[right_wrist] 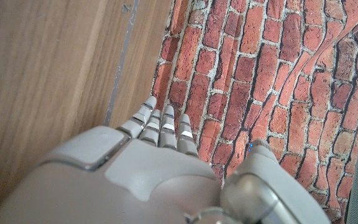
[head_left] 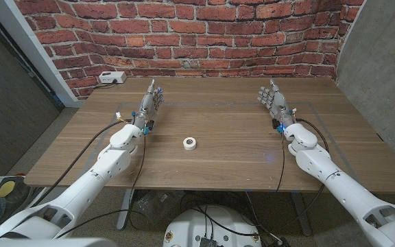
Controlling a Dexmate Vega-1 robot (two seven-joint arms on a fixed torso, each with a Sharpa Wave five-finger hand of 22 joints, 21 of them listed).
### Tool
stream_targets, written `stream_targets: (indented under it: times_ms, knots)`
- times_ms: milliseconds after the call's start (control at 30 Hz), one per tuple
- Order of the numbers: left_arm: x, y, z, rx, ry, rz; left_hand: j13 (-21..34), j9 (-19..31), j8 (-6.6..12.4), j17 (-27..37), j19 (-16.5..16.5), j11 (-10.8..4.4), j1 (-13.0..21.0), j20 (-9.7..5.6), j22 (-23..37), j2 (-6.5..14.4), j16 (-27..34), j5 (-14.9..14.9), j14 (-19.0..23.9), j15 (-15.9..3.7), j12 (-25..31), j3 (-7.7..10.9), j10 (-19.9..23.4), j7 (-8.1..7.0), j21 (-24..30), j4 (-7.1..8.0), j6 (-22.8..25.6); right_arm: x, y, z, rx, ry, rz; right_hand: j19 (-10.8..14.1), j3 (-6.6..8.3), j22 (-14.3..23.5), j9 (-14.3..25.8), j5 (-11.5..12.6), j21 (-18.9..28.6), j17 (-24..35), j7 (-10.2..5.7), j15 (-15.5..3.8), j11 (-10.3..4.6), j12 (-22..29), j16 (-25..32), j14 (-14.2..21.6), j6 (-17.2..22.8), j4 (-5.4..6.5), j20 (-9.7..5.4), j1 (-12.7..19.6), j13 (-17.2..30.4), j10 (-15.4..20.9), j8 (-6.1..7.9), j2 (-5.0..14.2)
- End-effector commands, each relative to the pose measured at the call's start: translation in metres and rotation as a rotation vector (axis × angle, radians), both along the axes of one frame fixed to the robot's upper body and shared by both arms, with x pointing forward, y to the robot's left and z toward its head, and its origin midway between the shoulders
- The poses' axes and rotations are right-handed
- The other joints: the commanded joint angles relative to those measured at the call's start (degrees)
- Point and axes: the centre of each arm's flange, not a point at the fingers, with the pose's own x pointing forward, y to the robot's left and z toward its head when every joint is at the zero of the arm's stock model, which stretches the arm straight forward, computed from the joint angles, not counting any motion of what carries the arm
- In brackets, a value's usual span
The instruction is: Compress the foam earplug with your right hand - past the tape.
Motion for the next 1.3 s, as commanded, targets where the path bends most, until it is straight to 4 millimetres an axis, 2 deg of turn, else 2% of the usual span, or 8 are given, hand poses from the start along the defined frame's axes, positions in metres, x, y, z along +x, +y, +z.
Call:
stream_targets:
  times_ms: [33, 200, 333, 500, 767, 1167, 1300]
  knots:
    - [-0.012, 0.005, -0.005, 0.008, 0.008, -0.015, 0.08, 0.20, 0.54, 0.19, -1.04, 0.02, 0.55, 0.16, 0.24, 0.21, 0.52, 0.34, 0.25, 0.08, 0.62, -0.07, 0.07, -0.09, 0.41, 0.23, 0.14, -0.010, 0.008, -0.004, 0.057, -0.066, -0.028, 1.51, 0.70, 0.10, 0.16, 0.22, 0.33, 0.09, -0.61, -0.19, -0.22, 0.81, 0.54, 1.35, 1.57, -0.50, -0.10, 1.30, 0.30, 1.51, 0.67, 0.37]
    - [-0.017, 0.009, -0.006, 0.009, -0.003, -0.014, -0.07, 0.19, 0.71, 0.17, -0.53, 0.22, 0.72, 0.34, 0.23, 0.41, 0.67, 0.50, 0.93, 0.00, 0.84, -0.13, 0.74, -0.06, 0.38, 0.11, 0.81, -0.017, 0.007, -0.004, 0.050, -0.078, -0.042, 2.16, 0.96, 0.12, 0.22, 0.09, 0.14, 0.07, -1.32, -0.36, -0.29, 1.01, 0.52, 2.04, 3.73, -0.94, -0.26, 1.89, 0.31, 2.33, 1.31, 0.72]
    - [-0.019, 0.010, -0.006, 0.011, -0.013, -0.028, -0.21, 0.19, 0.86, 0.15, 0.14, 0.22, 1.06, 0.50, 0.22, 0.68, 0.78, 0.66, 1.65, 0.07, 1.14, -0.12, 1.66, 0.06, 0.39, -0.08, 1.53, -0.024, 0.003, -0.002, 0.038, -0.081, -0.058, 2.34, 1.03, 0.13, 0.26, 0.03, 0.00, 0.08, -0.33, -0.43, -0.27, 1.00, 0.43, 2.14, 4.04, -1.11, -0.31, 2.08, 0.32, 2.46, 1.31, 0.81]
    - [-0.020, 0.011, -0.002, 0.033, -0.027, -0.025, -0.37, 0.20, 1.10, 0.12, 1.56, 0.53, 1.68, 0.76, 0.21, 1.14, 1.05, 0.83, 3.13, 0.51, 1.53, -0.06, 3.06, 0.37, 0.52, -0.40, 2.73, -0.030, -0.007, -0.001, 0.033, -0.089, -0.069, 2.46, 1.08, 0.13, 0.27, -0.02, -0.10, 0.09, 0.10, -0.44, -0.24, 1.00, 0.39, 2.24, 3.46, -1.22, -0.30, 2.21, 0.33, 2.55, 0.98, 0.88]
    - [-0.030, 0.006, 0.015, 0.106, -0.075, 0.016, -0.53, 0.23, 1.56, 0.12, 4.84, 0.86, 2.81, 1.16, 0.18, 1.84, 1.45, 0.96, 6.03, 0.58, 2.16, -0.05, 5.81, 0.59, 0.93, -0.94, 5.40, -0.044, -0.027, 0.007, -0.013, -0.123, -0.115, 2.88, 1.32, 0.14, 0.31, -0.08, -0.28, 0.08, -0.73, -0.59, -0.34, 1.08, 0.40, 2.72, 4.73, -1.55, -0.41, 2.69, 0.34, 3.00, 1.31, 1.20]
    - [-0.033, -0.006, 0.020, 0.183, -0.064, 0.035, -0.56, 0.25, 1.62, 0.13, 5.75, 0.99, 3.36, 0.83, 0.12, 2.09, 1.67, 0.93, 7.82, 0.74, 2.55, -0.16, 7.71, 0.83, 0.68, -1.19, 6.58, -0.058, -0.049, 0.010, -0.094, -0.133, -0.220, 3.98, 1.87, 0.14, 0.38, -0.18, -0.37, 0.04, -1.36, -0.86, -0.85, 1.32, 0.47, 3.68, 5.57, -2.23, -0.66, 3.79, 0.37, 3.97, 1.37, 1.86]
    - [-0.031, -0.008, 0.020, 0.175, -0.062, 0.033, -0.57, 0.26, 1.62, 0.14, 6.17, 1.23, 3.49, 0.90, 0.10, 2.14, 1.69, 0.91, 8.25, 0.84, 2.62, -0.21, 8.15, 0.87, 0.65, -1.26, 6.88, -0.063, -0.057, 0.010, -0.102, -0.138, -0.251, 4.64, 2.26, 0.14, 0.42, -0.24, -0.41, 0.02, -2.13, -1.29, -1.23, 1.47, 0.52, 4.25, 6.50, -2.71, -0.78, 4.59, 0.38, 4.58, 1.58, 2.28]
